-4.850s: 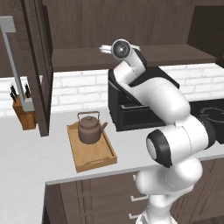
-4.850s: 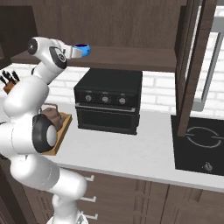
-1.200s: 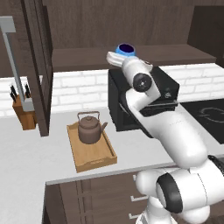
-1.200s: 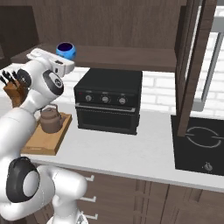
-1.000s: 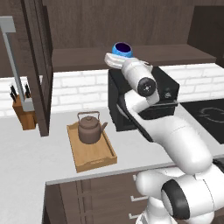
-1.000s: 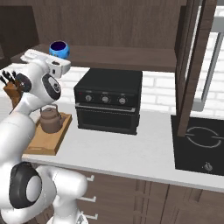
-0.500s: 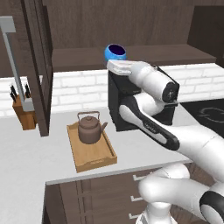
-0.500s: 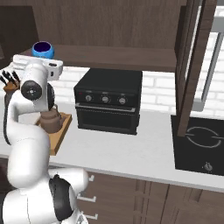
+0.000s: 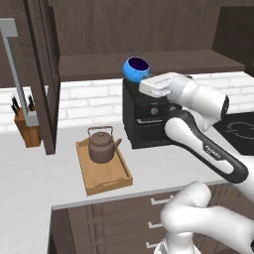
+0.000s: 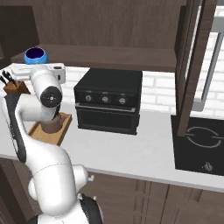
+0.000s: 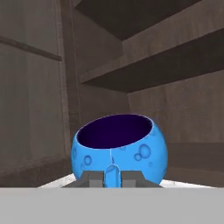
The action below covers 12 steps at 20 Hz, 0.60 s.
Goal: Pick the kettle from the counter and place it on the tray. Then pick the mug from the cabinet and place it on the tray. Then close the cabinet doors.
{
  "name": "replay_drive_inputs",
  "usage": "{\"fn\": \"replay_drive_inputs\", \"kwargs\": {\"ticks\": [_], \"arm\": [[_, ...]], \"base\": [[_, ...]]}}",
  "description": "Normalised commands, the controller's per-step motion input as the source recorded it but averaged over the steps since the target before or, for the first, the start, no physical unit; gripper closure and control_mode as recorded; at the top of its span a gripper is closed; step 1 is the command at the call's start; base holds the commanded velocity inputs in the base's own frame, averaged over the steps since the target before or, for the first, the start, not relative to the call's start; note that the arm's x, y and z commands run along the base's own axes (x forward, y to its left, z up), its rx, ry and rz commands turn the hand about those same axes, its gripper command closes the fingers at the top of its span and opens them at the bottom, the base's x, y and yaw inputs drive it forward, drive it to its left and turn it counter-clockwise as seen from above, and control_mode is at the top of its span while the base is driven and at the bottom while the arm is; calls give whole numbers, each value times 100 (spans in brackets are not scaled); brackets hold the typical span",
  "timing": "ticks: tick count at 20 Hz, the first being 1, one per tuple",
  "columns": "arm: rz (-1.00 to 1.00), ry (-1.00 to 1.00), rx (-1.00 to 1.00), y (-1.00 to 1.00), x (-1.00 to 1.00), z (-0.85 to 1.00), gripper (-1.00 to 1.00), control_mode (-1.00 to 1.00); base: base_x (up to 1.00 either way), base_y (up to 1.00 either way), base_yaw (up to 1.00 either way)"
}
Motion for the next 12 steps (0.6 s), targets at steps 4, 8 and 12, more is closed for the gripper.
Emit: {"fn": "replay_drive_inputs", "kwargs": {"ticks": [4,8,12], "arm": [[17,0,-12,0,-68,-35,100,-100],[16,0,-15,0,-50,-57,100,-100],[19,-2,-17,0,-40,-64,100,-100]], "base": [[0,0,0],[0,0,0],[0,0,0]]}}
